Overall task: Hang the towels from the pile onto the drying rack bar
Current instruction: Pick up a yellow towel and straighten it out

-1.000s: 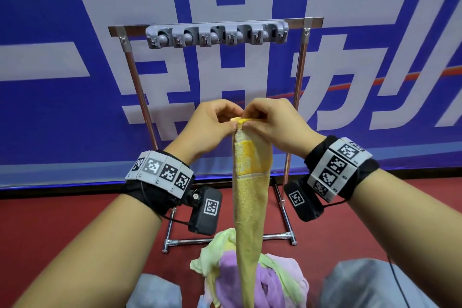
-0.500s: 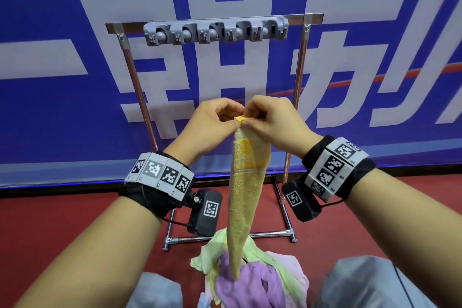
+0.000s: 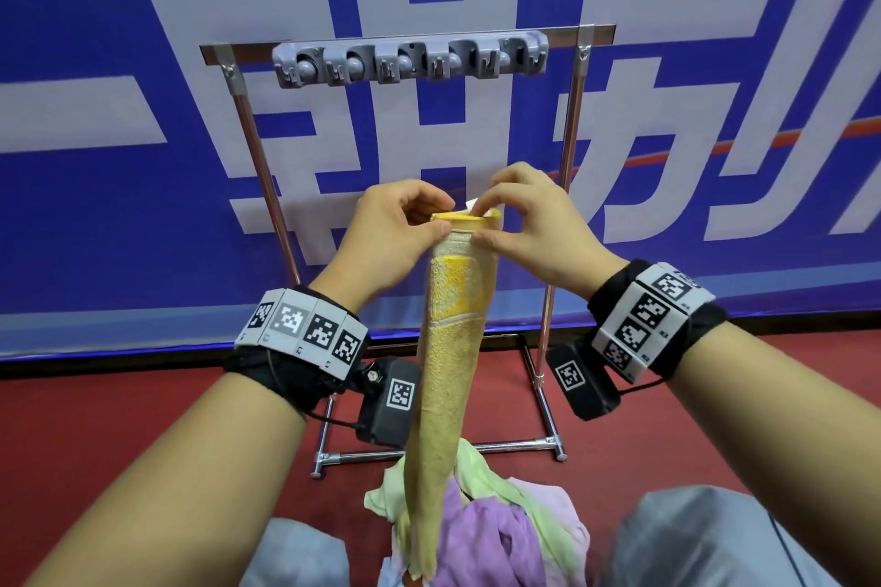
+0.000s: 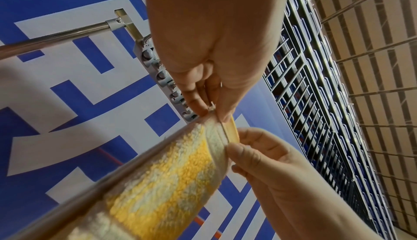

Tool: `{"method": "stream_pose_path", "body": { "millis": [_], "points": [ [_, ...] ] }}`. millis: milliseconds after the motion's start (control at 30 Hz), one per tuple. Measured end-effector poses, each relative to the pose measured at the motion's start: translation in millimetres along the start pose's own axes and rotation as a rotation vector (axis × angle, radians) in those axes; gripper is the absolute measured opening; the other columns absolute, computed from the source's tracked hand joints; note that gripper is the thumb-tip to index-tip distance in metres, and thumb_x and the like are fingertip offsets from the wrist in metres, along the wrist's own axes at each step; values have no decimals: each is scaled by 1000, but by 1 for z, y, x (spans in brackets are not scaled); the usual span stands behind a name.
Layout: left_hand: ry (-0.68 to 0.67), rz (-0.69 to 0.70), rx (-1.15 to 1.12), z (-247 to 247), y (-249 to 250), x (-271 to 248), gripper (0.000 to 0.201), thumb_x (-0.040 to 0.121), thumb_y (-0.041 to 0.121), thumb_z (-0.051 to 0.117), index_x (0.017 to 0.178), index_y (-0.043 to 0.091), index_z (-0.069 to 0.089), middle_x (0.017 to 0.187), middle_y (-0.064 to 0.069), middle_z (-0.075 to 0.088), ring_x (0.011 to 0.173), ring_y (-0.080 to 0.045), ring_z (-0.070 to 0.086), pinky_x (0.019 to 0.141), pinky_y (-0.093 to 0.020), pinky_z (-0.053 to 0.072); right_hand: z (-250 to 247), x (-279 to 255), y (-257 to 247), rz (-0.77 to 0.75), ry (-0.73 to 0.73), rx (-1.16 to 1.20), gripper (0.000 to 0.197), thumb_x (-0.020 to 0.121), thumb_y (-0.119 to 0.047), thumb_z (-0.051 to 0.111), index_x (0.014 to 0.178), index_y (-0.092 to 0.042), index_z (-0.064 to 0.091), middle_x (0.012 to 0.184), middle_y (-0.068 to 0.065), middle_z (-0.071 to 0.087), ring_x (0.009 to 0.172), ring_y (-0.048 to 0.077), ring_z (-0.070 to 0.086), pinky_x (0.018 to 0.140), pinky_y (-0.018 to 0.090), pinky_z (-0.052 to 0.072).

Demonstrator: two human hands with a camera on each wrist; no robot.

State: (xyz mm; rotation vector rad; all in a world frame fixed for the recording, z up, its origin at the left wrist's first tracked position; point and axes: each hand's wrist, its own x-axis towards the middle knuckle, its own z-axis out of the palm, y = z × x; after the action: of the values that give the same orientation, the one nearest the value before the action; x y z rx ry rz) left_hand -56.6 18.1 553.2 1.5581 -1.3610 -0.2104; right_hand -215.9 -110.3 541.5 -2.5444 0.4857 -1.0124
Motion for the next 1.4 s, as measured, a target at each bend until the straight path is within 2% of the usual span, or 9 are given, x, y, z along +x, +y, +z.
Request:
{"method": "stream_pose_path", "body": {
  "millis": [167, 233, 467, 600, 733, 900, 1033, 1267, 1400],
  "points": [
    [3, 4, 10, -2, 1, 0, 22, 85, 7, 73, 106, 16, 72, 94, 4, 72, 89, -10, 69, 81, -38, 60, -1, -1, 5, 130, -46, 172, 14, 78, -23, 80, 84, -18, 69, 78, -6, 66, 72, 9, 61, 69, 37, 55],
    [28, -1, 7, -2, 0, 1, 21, 86, 8, 73, 105, 17, 71, 93, 3, 71, 88, -13, 69, 80, -40, 60, 0, -1, 2, 130, 25, 206, 14, 77, -20, 81, 82, -16, 69, 73, -5, 65, 67, 7, 58, 64, 32, 53],
    [74, -10, 46, 4, -4, 2, 24, 88, 8, 70, 100, 28, 69, 91, 7, 69, 85, -11, 67, 77, -36, 60, 5, -2, -2, 146, 89, 263, 22, 75, -15, 82, 89, -18, 66, 81, -8, 66, 73, 5, 60, 67, 21, 51],
    [-27, -48, 54, 3, 8, 4, 29, 86, 7, 68, 109, 25, 67, 96, 8, 67, 87, -5, 64, 73, -23, 54, 2, -2, -6, 126, 99, 319, 49, 75, -13, 83, 119, -22, 60, 84, -1, 68, 75, 8, 64, 69, 18, 52],
    [-250, -42, 272, 4, 30, 18, 19, 83, 24, 75, 101, 23, 68, 91, 3, 67, 87, -14, 65, 71, -28, 52, -4, 1, -10, 125, 96, 337, 52, 77, -13, 80, 124, -18, 59, 85, 3, 69, 78, 14, 65, 73, 27, 55],
    [-269, -23, 412, 6, 46, 38, 8, 86, 17, 72, 92, 17, 67, 86, -3, 68, 85, -21, 64, 69, -31, 49, -1, -5, 0, 230, 75, 520, 54, 77, -6, 76, 126, -15, 55, 98, 11, 71, 89, 22, 69, 80, 36, 58],
    [-160, -6, 343, 1, 56, 48, 6, 86, 11, 66, 82, 16, 64, 78, 0, 62, 76, -16, 58, 73, -41, 52, 22, -19, 16, 354, -110, 587, 38, 76, -3, 79, 110, -9, 66, 102, 4, 74, 94, 16, 71, 83, 32, 58],
    [141, 38, 168, -16, 69, 56, 16, 86, 10, 65, 82, 25, 65, 78, 11, 62, 73, -3, 56, 66, -24, 47, 65, -32, 35, 480, -175, 585, 23, 80, -3, 75, 102, -5, 72, 99, 5, 75, 91, 17, 72, 84, 36, 58],
    [218, 64, 109, -20, 72, 56, 15, 84, 12, 68, 87, 26, 70, 91, 4, 69, 88, -12, 66, 82, -39, 58, 88, -38, 41, 519, -235, 605, 29, 73, -8, 82, 100, -4, 72, 98, 7, 75, 92, 20, 72, 86, 45, 58]
  ]
}}
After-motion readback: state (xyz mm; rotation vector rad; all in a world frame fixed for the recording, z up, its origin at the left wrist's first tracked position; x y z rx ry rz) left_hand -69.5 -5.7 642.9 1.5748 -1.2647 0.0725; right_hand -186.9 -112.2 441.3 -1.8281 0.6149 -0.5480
